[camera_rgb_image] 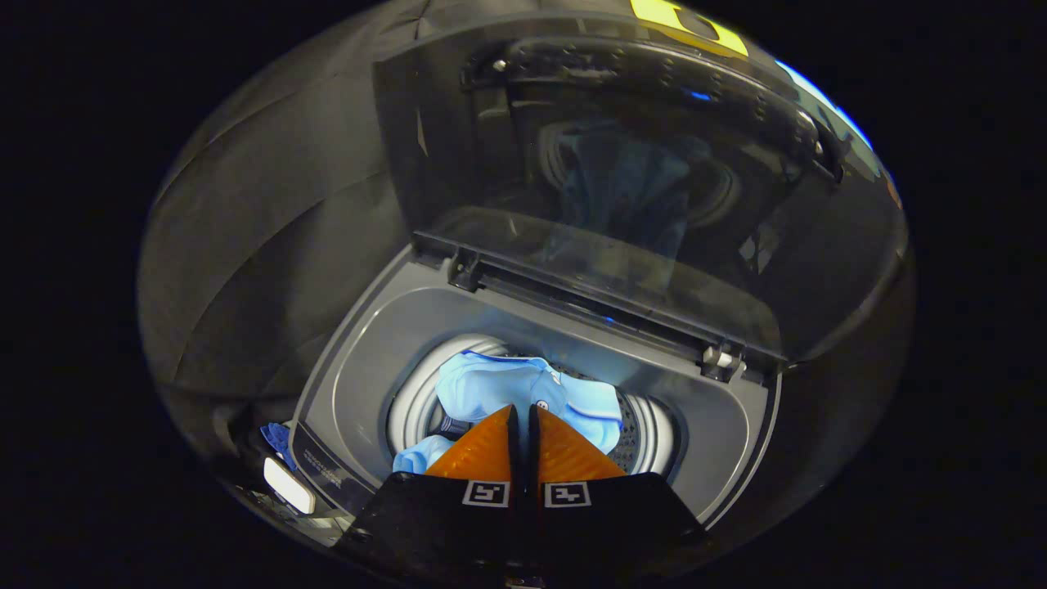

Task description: Put the clothes into the washing machine and then close the washing machine lid.

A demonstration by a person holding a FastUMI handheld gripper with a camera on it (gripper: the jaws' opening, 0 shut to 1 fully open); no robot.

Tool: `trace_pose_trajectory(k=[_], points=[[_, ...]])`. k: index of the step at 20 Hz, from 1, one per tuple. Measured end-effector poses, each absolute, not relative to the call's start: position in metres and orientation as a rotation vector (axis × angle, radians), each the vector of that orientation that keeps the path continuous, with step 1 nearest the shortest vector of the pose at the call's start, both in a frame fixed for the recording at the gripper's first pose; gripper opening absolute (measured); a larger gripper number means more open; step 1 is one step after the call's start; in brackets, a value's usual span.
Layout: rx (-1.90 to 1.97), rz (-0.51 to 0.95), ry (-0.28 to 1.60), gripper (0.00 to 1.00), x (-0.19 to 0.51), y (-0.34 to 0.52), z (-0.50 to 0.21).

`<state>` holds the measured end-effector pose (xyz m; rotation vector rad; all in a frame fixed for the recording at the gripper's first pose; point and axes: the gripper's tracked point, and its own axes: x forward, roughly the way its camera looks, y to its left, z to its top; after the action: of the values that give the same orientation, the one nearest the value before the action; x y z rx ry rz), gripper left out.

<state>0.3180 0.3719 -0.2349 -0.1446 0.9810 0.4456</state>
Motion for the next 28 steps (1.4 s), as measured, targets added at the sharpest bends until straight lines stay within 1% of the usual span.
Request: trace_pose_trajectory(k=[9,12,14,15,18,21,28], points=[[-0.071,0.379,1.036,0.02,0.311,0.367,-0.254],[-0.086,0.392,1.068,0.02,0.305,0.362,-0.257],[-0.106,0.367,1.107,0.33,0.300,0.355,-0.265],[-0.126,0.356,1.094,0.49,0.303,0.348,-0.263],[-0.139,0.375,1.087,0.96,0.298,0.349,-0.259],[-0.124,0.379,1.061,0.96,0.300,0.351,-0.250],[-0.063,0.388,0.985,0.96,0.309,0.342,-0.202]])
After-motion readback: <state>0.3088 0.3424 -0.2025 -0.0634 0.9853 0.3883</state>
